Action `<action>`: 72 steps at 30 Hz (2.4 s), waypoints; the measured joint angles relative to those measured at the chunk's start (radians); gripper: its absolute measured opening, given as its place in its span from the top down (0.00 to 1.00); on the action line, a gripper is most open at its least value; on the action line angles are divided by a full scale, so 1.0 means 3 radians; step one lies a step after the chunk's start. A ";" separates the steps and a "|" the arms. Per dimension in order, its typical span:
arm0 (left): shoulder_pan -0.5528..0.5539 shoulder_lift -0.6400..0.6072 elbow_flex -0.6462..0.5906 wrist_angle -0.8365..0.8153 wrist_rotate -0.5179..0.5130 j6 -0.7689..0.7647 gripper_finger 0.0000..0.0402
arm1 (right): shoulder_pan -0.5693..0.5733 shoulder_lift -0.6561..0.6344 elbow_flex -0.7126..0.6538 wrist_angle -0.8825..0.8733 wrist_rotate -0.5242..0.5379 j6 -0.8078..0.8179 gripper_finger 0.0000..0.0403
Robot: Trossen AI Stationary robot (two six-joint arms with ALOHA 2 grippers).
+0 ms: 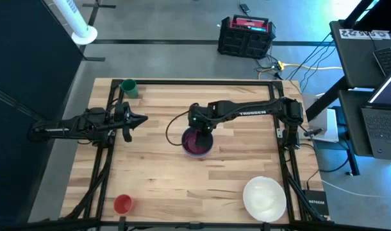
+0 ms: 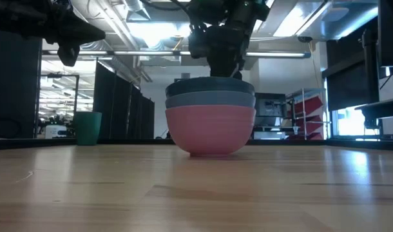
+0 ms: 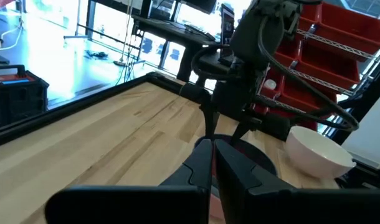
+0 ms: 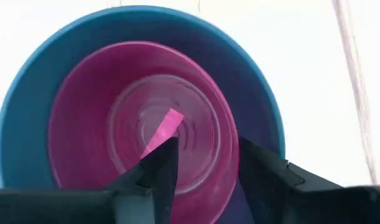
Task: Nest bowls inside each other
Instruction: Stack the pink transparent bowl on top of the blue bowl, then move the white bowl to the right of the stacked bowls
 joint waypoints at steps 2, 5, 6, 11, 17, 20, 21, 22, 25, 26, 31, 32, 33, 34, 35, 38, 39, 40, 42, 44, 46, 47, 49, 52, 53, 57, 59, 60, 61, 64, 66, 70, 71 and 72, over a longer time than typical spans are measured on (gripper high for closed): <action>0.0000 0.0000 0.0000 -0.0001 0.0000 0.0000 1.00 | 0.0000 0.0000 0.0013 -0.0008 -0.0004 0.0001 0.63; 0.0000 0.0000 0.0000 -0.0002 0.0000 0.0000 1.00 | -0.0001 0.0000 0.0032 -0.0019 -0.0011 0.0001 0.63; 0.0000 0.0000 0.0000 -0.0002 0.0000 0.0000 1.00 | -0.0001 0.0000 0.0039 -0.0023 -0.0013 0.0002 0.63; 0.0000 0.0000 0.0000 -0.0006 0.0000 0.0000 1.00 | -0.0001 0.0000 0.0048 -0.0042 -0.0020 0.0002 0.56; 0.0000 0.0000 0.0000 -0.0011 0.0000 0.0001 1.00 | -0.0001 0.0000 0.0048 -0.0044 -0.0020 -0.0029 0.39; 0.0000 0.0000 0.0000 -0.0018 0.0000 0.0001 1.00 | 0.0000 -0.0009 0.0054 -0.0083 -0.0020 -0.0057 0.34; 0.0000 -0.0001 0.0000 -0.0018 0.0000 0.0001 1.00 | 0.0004 -0.0016 0.0054 -0.0103 -0.0015 -0.0058 0.33; 0.0000 0.0000 0.0000 -0.0019 0.0000 0.0001 1.00 | 0.0005 -0.0036 0.0054 -0.0115 0.0020 -0.0060 0.33; 0.0000 0.0000 0.0000 -0.0022 0.0000 0.0003 1.00 | 0.0007 -0.0092 0.0076 -0.0205 0.0128 -0.0084 0.34; 0.0000 0.0000 0.0000 -0.0021 0.0000 0.0004 1.00 | 0.0007 -0.0108 0.0095 -0.0267 0.0154 -0.0090 0.34; 0.0000 -0.0001 0.0000 -0.0020 0.0000 0.0007 1.00 | 0.0007 -0.0190 0.0187 -0.0577 0.0288 -0.0121 0.34; 0.0000 -0.0001 0.0000 -0.0020 0.0000 0.0008 1.00 | 0.0007 -0.0206 0.0206 -0.0638 0.0315 -0.0127 0.34; 0.0000 -0.0001 0.0000 -0.0020 0.0000 0.0009 1.00 | 0.0007 -0.0223 0.0224 -0.0700 0.0342 -0.0133 0.35; 0.0000 -0.0001 0.0000 -0.0020 0.0000 0.0009 1.00 | 0.0007 -0.0239 0.0243 -0.0762 0.0369 -0.0140 0.35; 0.0000 -0.0001 0.0000 -0.0020 0.0000 0.0010 1.00 | 0.0006 -0.0255 0.0261 -0.0824 0.0395 -0.0146 0.35; 0.0000 0.0000 0.0000 -0.0019 0.0001 0.0010 1.00 | 0.0010 -0.0353 0.0277 -0.1010 0.0457 -0.0115 0.35; 0.0000 0.0000 0.0000 -0.0021 0.0001 0.0010 1.00 | 0.0027 -0.0446 0.0230 -0.1062 0.0464 -0.0056 0.35; 0.0000 -0.0001 0.0000 -0.0018 0.0001 0.0009 1.00 | 0.0048 -0.0557 0.0169 -0.1124 0.0481 0.0005 0.35; 0.0000 0.0000 0.0000 -0.0018 0.0000 0.0021 1.00 | 0.0121 -0.0806 0.0011 -0.1164 0.0489 0.0105 0.35; 0.0000 0.0000 0.0000 -0.0015 0.0001 0.0051 1.00 | 0.0225 -0.1081 -0.0184 -0.1140 0.0495 0.0251 0.35; 0.0000 -0.0001 0.0000 -0.0014 0.0001 0.0064 1.00 | 0.0357 -0.1371 -0.0399 -0.1143 0.0526 0.0463 0.35; 0.0000 0.0000 0.0000 -0.0015 0.0000 0.0063 1.00 | 0.0434 -0.1515 -0.0510 -0.1148 0.0543 0.0567 0.35; 0.0000 -0.0001 0.0000 -0.0015 0.0001 0.0058 1.00 | 0.0601 -0.1791 -0.0746 -0.1149 0.0548 0.0788 0.35; 0.0000 0.0000 0.0000 -0.0015 0.0001 0.0007 1.00 | 0.0927 -0.2164 -0.1059 -0.1145 0.0521 0.0983 0.35; 0.0000 -0.0001 0.0000 -0.0015 0.0001 -0.0004 1.00 | 0.1047 -0.2274 -0.1145 -0.1149 0.0493 0.1033 0.35; 0.0000 0.0000 0.0000 -0.0015 0.0002 -0.0080 1.00 | 0.1444 -0.2449 -0.1334 -0.1153 0.0374 0.1196 0.37; 0.0000 0.0000 0.0000 -0.0015 0.0002 -0.0122 1.00 | 0.1629 -0.2502 -0.1408 -0.1157 0.0316 0.1279 0.38; 0.0000 0.0000 0.0000 -0.0015 0.0002 -0.0143 1.00 | 0.1721 -0.2529 -0.1444 -0.1160 0.0287 0.1320 0.38; 0.0000 0.0000 0.0000 -0.0015 0.0003 -0.0164 1.00 | 0.1814 -0.2556 -0.1481 -0.1162 0.0258 0.1362 0.39; 0.0000 0.0000 0.0000 -0.0015 0.0003 -0.0227 1.00 | 0.2091 -0.2636 -0.1591 -0.1169 0.0171 0.1486 0.40; 0.0000 0.0000 0.0000 -0.0015 0.0004 -0.0269 1.00 | 0.2276 -0.2690 -0.1665 -0.1174 0.0113 0.1569 0.41; 0.0000 0.0000 0.0000 -0.0018 0.0003 -0.0287 1.00 | 0.2529 -0.2698 -0.1709 -0.1102 0.0126 0.1696 0.41; 0.0000 0.0000 0.0000 -0.0017 0.0003 -0.0287 1.00 | 0.2556 -0.2671 -0.1709 -0.1075 0.0140 0.1718 0.41; 0.0000 -0.0001 0.0000 -0.0017 0.0003 -0.0287 1.00 | 0.2578 -0.2637 -0.1709 -0.1061 0.0163 0.1738 0.41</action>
